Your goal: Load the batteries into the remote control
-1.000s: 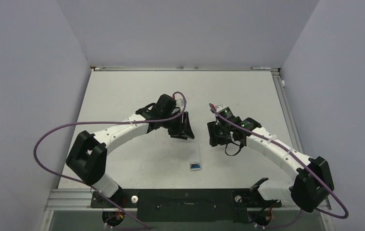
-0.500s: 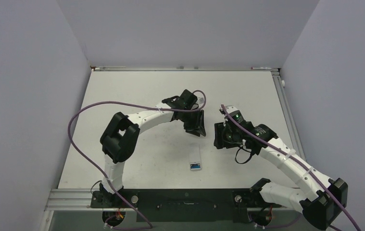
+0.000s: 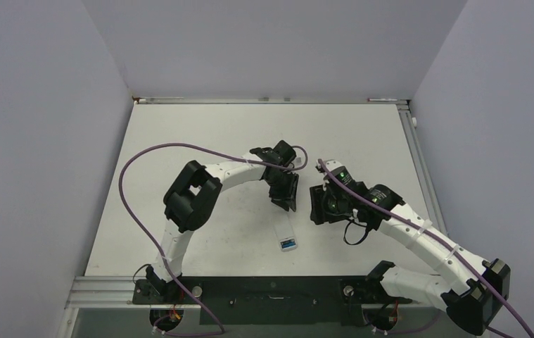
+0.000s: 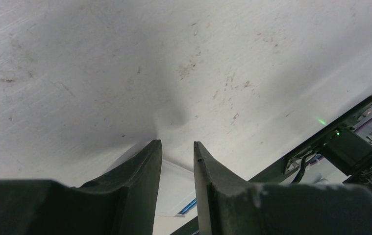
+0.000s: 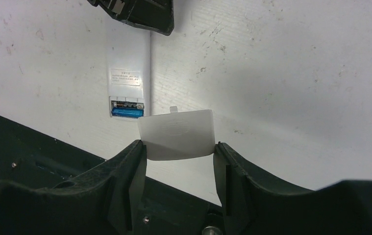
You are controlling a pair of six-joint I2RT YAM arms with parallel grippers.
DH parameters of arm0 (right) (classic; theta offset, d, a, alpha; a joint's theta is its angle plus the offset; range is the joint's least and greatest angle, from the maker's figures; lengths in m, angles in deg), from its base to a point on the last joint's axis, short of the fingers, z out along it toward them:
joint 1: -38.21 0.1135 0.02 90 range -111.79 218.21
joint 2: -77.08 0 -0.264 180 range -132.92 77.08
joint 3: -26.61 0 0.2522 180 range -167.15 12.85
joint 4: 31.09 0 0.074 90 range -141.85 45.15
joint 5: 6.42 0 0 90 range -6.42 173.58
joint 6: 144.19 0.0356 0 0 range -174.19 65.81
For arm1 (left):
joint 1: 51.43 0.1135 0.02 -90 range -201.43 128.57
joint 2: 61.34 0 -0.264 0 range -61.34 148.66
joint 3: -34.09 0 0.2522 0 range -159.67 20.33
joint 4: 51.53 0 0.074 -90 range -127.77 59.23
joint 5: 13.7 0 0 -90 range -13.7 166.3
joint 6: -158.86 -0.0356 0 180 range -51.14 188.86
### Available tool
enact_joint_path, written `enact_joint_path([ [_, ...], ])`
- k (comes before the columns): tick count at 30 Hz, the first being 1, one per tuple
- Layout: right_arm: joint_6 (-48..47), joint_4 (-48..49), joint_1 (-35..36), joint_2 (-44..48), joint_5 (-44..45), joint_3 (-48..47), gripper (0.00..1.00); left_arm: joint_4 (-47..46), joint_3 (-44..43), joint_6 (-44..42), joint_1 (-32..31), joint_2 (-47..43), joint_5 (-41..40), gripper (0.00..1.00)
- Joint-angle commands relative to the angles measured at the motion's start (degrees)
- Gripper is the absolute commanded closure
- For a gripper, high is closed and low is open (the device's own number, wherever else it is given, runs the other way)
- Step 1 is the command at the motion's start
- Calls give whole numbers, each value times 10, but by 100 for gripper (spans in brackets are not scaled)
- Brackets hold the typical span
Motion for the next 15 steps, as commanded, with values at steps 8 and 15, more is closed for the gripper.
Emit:
enact_joint_path([
  [8,10,-12,61,-44,25,-39,91,10,86,-24,5,-40,-32,75],
  [15,-55,-9,75,-77,14,-57,91,0,119,-12,30,-97,-42,75],
])
